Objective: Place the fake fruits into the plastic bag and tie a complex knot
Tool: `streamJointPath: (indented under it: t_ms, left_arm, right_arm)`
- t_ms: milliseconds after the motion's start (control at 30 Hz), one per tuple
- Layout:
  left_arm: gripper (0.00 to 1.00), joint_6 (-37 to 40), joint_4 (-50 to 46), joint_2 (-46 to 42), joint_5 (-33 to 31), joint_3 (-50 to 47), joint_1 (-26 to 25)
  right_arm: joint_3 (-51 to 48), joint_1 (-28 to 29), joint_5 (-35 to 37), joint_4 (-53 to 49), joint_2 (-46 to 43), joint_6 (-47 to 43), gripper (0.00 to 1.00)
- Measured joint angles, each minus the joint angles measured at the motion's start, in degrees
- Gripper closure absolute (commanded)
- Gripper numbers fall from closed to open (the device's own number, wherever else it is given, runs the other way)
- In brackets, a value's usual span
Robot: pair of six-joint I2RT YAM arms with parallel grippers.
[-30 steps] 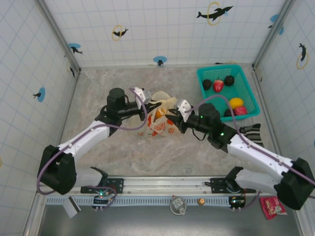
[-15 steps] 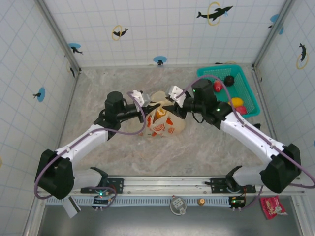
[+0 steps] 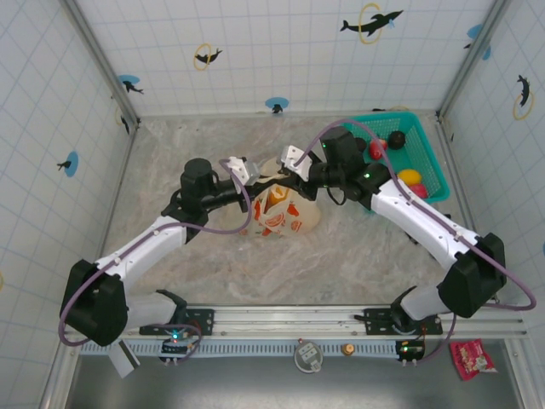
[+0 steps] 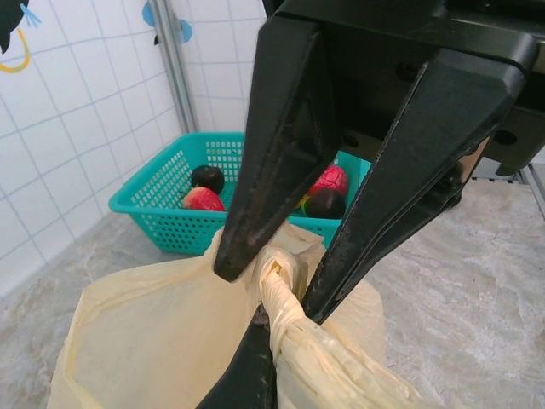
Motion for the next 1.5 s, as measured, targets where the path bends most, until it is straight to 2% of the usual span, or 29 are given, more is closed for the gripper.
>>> streamJointPath:
  t_ms: [200,400,567,633,767,900,1033,1233,1400,1500]
  left_arm:
    - [1.00,0.76,-0.61,0.00,-0.44,0.00,0.00]
    - [1.00,1.14,-1.09,0.00,-0.35,0.00,0.00]
    - [1.00,1.33,-1.70,0.00,0.11,0.00,0.00]
    - [0.95,1.55,-1.75,0.00,0.09,0.00,-0.02]
    - [0.75,1.79,-1.92,-0.66,-0.20,0.00,-0.02]
    - [0.67,0.81,-1.90,-2.34,-0.61,0.00,-0.24]
    - [0.54,-0.87,-1.66,-5.01,-1.07,0.02,-0.52]
    - [0.56,-4.17,-1.77,-9.20,-0.17,0.57,-0.66]
    - [0.59,-8.96,-0.57,-12.07,1.42,4.39,-0.66]
    - [0.67,-11.43,2.29,-13.25,0.07,6.16,-0.66]
  right_arm:
    - [0.98,0.04,-0.72,-2.36,0.81,-1.88,0.85]
    - [1.09,0.02,-1.49,-3.41,0.92,-3.54,0.96]
    - [1.22,-0.24,-1.01,-3.74,1.03,-4.66,1.00]
    - [1.25,-0.22,-0.68,-3.72,1.03,-5.25,1.00]
    - [1.03,0.11,1.88,-1.97,0.87,-5.73,1.00]
    - [-3.96,1.40,8.09,4.42,-2.21,-6.58,1.00]
    - [-10.10,2.78,13.53,11.80,-5.81,-7.65,1.00]
    - [-15.02,3.58,16.74,19.43,-8.44,-9.55,1.00]
    - [-17.86,3.80,16.74,24.00,-10.36,-10.67,1.00]
    - [-19.63,3.80,15.56,25.81,-11.80,-10.88,1.00]
